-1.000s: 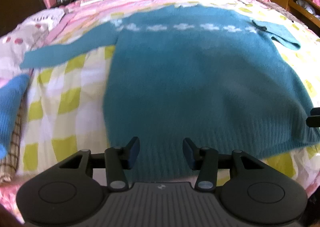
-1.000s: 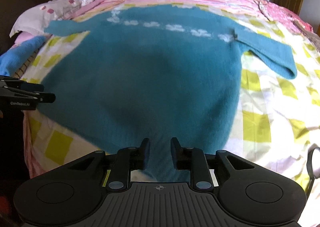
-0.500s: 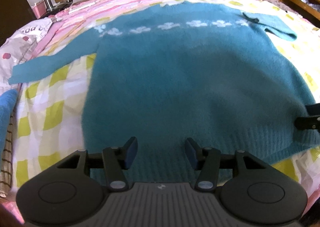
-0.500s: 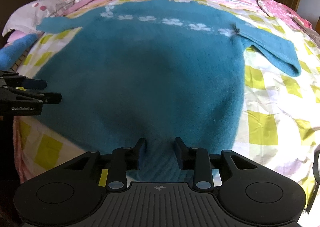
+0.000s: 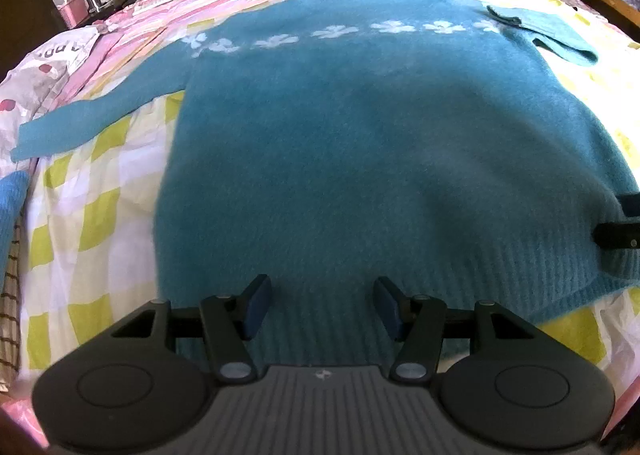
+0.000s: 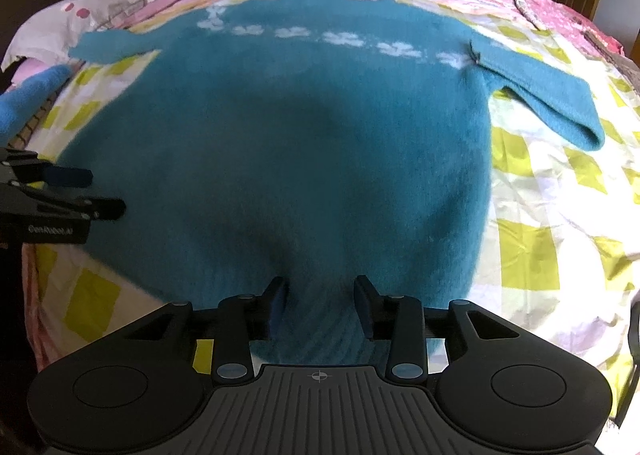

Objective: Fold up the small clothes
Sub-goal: 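Lower the hem onto the bed and open the right gripper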

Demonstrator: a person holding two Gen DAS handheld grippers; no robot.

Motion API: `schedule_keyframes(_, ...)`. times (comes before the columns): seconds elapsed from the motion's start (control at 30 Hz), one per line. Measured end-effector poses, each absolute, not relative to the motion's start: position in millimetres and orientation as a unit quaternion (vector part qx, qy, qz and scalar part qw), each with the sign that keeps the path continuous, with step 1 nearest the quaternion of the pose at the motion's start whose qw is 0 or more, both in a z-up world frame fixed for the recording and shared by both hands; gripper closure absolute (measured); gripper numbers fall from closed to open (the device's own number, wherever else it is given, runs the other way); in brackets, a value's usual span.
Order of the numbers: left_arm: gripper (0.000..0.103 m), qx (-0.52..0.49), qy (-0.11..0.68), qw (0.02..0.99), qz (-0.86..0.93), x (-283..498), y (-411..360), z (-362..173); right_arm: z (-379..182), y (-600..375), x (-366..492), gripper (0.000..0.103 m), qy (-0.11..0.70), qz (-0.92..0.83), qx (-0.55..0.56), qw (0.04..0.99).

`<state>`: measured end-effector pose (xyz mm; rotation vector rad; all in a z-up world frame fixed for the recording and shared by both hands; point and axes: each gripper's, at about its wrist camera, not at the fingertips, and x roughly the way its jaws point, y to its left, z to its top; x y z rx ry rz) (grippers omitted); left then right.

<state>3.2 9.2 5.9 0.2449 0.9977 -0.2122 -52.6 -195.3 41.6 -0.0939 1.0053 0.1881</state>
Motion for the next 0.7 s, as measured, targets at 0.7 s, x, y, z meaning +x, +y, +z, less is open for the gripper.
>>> schedule_keyframes(0.7,0.035,0.119,0.455,0.872,-0.136,42.4,-28.1,17.9,48.1,-184.4,-20.1,0.061,0.447,0.095,-0.053,0.888)
